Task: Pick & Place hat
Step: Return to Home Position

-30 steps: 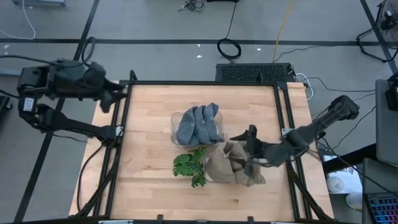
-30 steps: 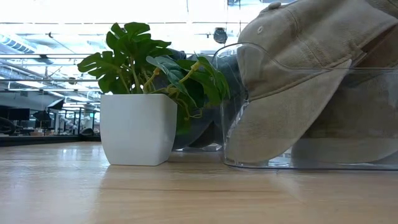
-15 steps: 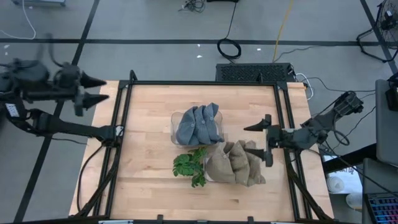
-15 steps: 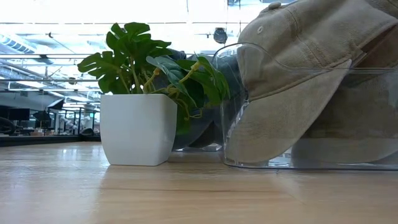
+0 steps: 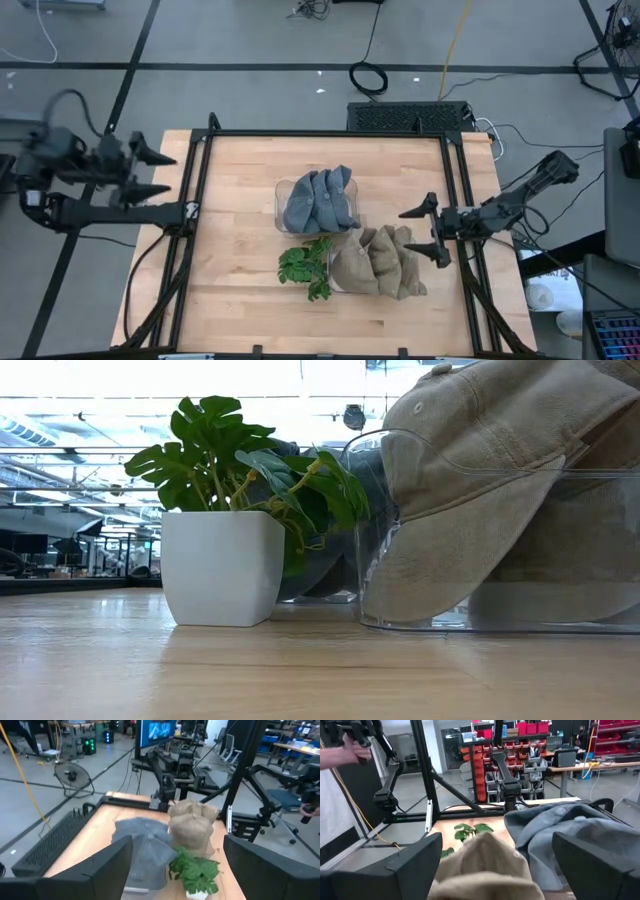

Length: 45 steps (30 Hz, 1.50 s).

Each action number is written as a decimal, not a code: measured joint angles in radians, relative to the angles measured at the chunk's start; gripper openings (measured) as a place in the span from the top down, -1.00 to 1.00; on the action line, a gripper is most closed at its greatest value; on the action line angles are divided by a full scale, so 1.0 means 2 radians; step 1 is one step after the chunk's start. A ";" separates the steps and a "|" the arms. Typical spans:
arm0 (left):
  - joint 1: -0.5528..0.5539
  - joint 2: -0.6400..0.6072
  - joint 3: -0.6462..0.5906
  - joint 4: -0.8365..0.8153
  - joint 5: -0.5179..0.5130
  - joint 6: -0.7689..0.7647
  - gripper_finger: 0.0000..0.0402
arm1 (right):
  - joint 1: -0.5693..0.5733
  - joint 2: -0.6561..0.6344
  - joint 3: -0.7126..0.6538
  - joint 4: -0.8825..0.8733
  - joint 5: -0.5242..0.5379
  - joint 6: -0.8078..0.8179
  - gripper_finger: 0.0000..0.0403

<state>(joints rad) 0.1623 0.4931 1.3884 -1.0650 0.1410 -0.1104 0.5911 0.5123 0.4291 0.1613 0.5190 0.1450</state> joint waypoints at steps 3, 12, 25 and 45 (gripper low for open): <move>0.000 -0.036 -0.073 0.028 0.000 0.001 -0.61 | 0.000 -0.017 -0.025 0.008 0.000 -0.004 -0.80; 0.000 -0.140 -0.234 0.139 -0.001 0.021 -0.60 | 0.000 -0.066 -0.061 0.016 0.000 -0.025 -0.79; 0.001 -0.243 -0.316 0.153 -0.006 0.025 -0.62 | 0.000 -0.128 -0.067 0.004 0.022 -0.099 -0.79; 0.001 -0.244 -0.516 0.378 -0.115 0.046 -0.63 | 0.000 -0.143 -0.204 0.173 0.048 -0.071 -0.79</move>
<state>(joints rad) 0.1634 0.0051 0.3558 -0.3098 -0.0895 -0.0184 0.5903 0.2266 0.0216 0.5077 0.6153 0.0032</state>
